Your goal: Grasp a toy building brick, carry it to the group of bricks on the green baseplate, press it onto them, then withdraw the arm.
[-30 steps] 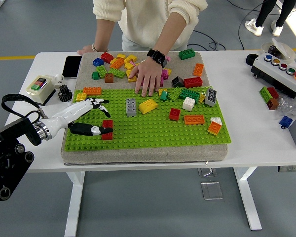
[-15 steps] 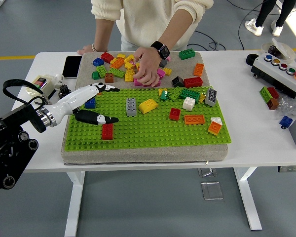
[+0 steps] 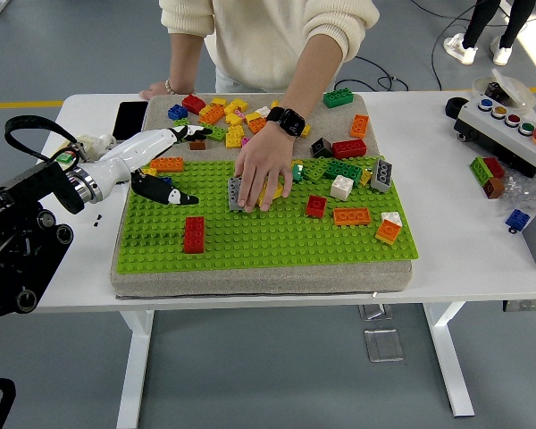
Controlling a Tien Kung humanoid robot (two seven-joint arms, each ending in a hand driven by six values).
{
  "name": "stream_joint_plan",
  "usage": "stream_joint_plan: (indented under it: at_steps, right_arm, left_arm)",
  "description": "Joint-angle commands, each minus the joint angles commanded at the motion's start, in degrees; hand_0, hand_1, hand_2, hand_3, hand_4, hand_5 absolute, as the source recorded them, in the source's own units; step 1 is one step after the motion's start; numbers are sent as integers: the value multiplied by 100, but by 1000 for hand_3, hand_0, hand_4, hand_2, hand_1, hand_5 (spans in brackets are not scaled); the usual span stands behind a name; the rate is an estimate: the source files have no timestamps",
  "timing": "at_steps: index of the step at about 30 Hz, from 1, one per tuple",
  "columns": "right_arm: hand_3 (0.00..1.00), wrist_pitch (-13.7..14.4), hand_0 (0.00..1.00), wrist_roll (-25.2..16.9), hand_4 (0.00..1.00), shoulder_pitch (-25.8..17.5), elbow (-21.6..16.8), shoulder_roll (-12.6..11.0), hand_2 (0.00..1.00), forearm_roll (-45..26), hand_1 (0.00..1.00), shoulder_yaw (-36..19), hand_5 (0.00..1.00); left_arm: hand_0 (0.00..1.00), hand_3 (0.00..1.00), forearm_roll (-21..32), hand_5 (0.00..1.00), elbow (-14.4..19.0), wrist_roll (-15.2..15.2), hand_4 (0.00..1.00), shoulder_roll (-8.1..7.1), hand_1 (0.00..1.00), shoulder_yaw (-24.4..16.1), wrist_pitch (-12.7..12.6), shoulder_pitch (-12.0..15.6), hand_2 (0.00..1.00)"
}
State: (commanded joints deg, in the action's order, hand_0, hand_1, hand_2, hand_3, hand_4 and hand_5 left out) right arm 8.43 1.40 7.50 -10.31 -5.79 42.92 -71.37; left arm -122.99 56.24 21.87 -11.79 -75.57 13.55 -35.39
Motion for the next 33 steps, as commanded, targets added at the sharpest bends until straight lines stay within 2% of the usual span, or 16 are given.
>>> stream_joint_plan:
  at_steps: [3,4,9,10,15,16,21,22,27,28,33]
  right_arm:
    - [607,-3,723,4,939,-6,0,5,680,4,638,12,490]
    - [607,-5,722,6,939,-9,0,6,681,5,638,14,490]
    - [607,-6,722,17,939,-15,0,9,681,10,638,29,490]
    - [606,-4,722,19,939,-14,0,9,681,11,637,29,490]
    - [606,0,722,27,939,-10,0,12,681,8,637,46,490]
    - [606,1,724,29,939,-9,0,13,681,8,638,47,490]
    - [606,-3,724,33,939,-15,0,18,681,11,638,61,490]
    - [606,-3,724,32,939,-15,0,19,681,11,638,63,490]
    - [606,-5,724,30,939,-16,0,23,681,19,638,64,490]
    - [607,-6,725,30,939,-17,0,22,681,22,637,60,490]
    - [607,-10,725,28,939,-19,0,21,681,27,637,36,490]
  left_arm:
    - [865,911,-34,147,-44,-21,998,3,797,-38,-86,-2,818]
    - [806,857,-29,107,-55,-19,998,4,743,-45,-121,0,749]
    - [806,857,38,107,-76,-23,998,6,743,-73,-278,19,749]
    - [759,776,53,79,-77,-25,994,6,700,-74,-292,20,697]
    - [759,776,200,79,-86,1,994,8,700,-68,-423,27,697]
    - [741,747,239,2,-85,14,891,9,698,-69,-464,29,652]
    - [741,747,348,2,-91,51,891,11,698,-62,-608,35,652]
    - [731,686,354,2,-90,54,792,12,688,-61,-616,35,599]
    - [731,686,432,2,-101,73,792,17,688,-54,-704,39,599]
    - [681,655,449,2,-103,82,701,19,656,-57,-716,37,587]
    - [681,655,499,2,-111,101,701,25,656,-82,-687,26,587]
